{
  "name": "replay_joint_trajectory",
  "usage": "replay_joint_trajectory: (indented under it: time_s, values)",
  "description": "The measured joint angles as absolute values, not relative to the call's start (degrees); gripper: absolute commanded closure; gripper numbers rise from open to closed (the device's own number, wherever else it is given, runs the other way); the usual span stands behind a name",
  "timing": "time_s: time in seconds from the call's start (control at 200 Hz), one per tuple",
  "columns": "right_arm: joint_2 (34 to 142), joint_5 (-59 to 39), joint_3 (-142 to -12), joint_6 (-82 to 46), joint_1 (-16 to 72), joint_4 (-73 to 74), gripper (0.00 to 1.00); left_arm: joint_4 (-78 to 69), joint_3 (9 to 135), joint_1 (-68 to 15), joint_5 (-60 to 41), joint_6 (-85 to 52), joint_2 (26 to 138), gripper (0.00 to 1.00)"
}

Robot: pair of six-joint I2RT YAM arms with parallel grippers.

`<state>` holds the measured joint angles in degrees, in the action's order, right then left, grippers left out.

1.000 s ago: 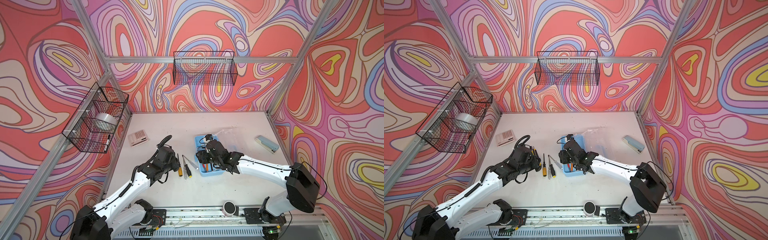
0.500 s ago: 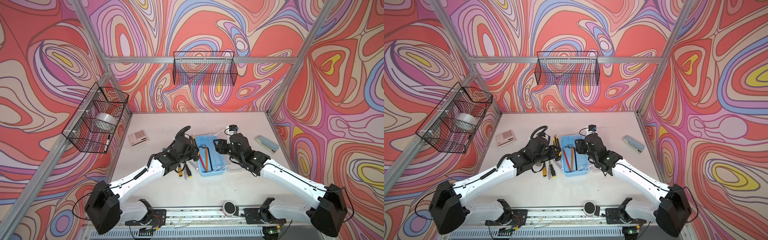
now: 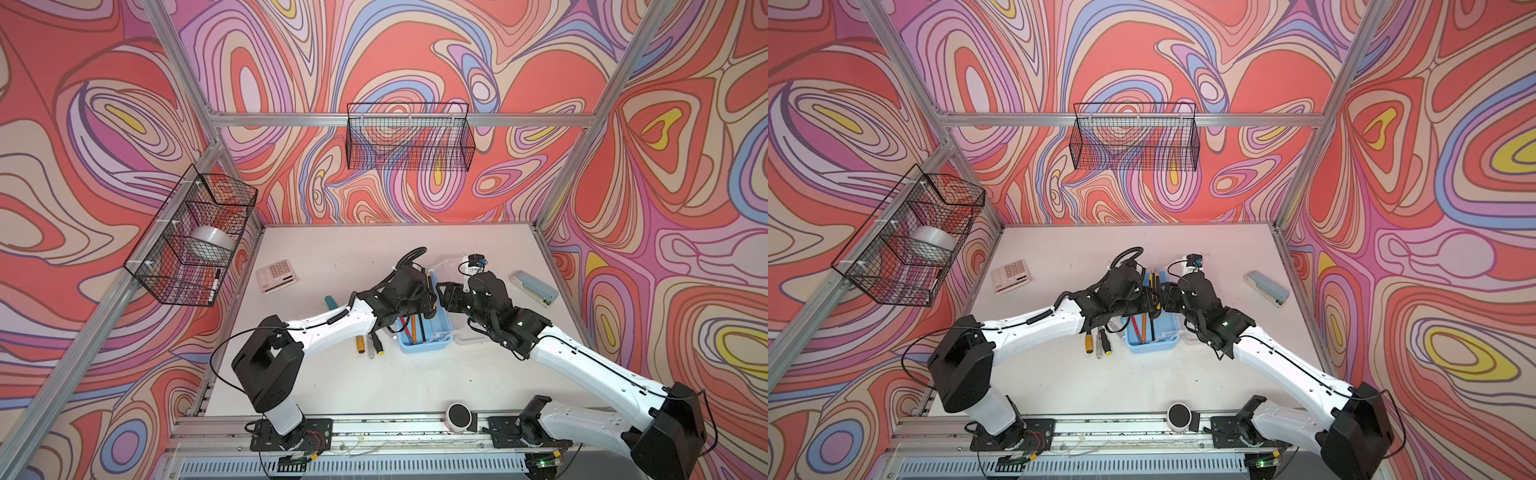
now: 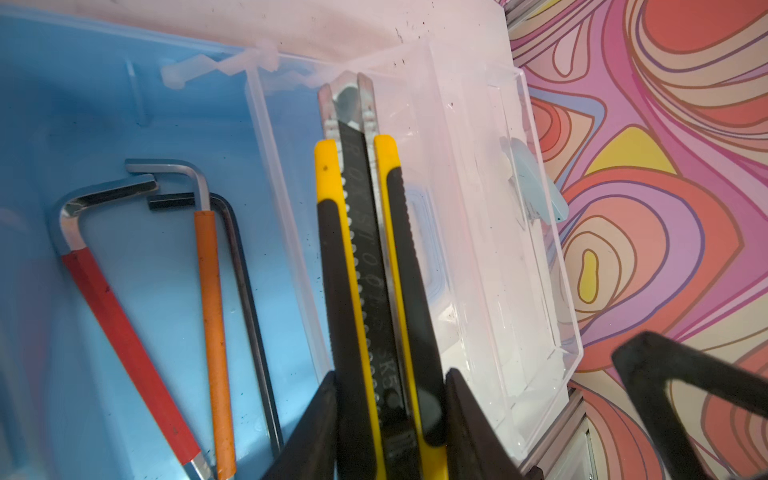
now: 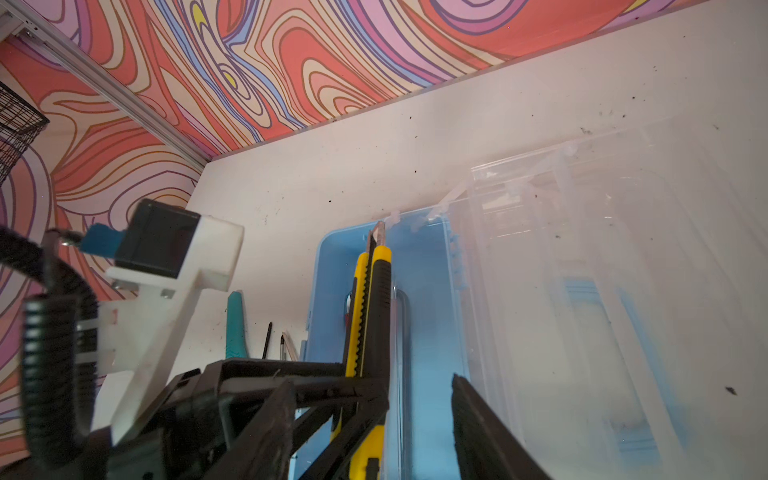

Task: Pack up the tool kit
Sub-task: 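Lift the utility knife and carry it into the blue box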

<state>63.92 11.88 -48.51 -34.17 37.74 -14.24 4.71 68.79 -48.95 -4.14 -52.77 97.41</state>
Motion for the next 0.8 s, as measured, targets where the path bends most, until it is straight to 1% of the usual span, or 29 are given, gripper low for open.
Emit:
replay_joint_trajectory:
  time_s: [0.225,0.541,0.636,0.726,0.796]
  values:
    - [63.3,12.3,-48.0,-34.2,37.3,-14.6,0.39,3.6,71.4,-49.3,-5.8,-53.7,102.2,0.86]
    - [63.2,12.7,-47.7,-34.2,37.1,-14.6,0.39,3.6,73.4,-49.5,-7.0,-54.3,105.3,0.84]
    - [63.3,12.6,-47.7,-34.2,36.7,-14.6,0.39,3.4,74.3,-49.5,-7.2,-54.3,106.4,0.78]
    - [63.3,12.6,-47.7,-34.2,36.7,-14.6,0.38,3.4,75.0,-49.5,-7.7,-54.4,107.5,0.69]
    - [63.3,12.6,-47.7,-34.1,36.7,-14.6,0.38,3.2,75.4,-49.5,-8.4,-54.6,108.2,0.66]
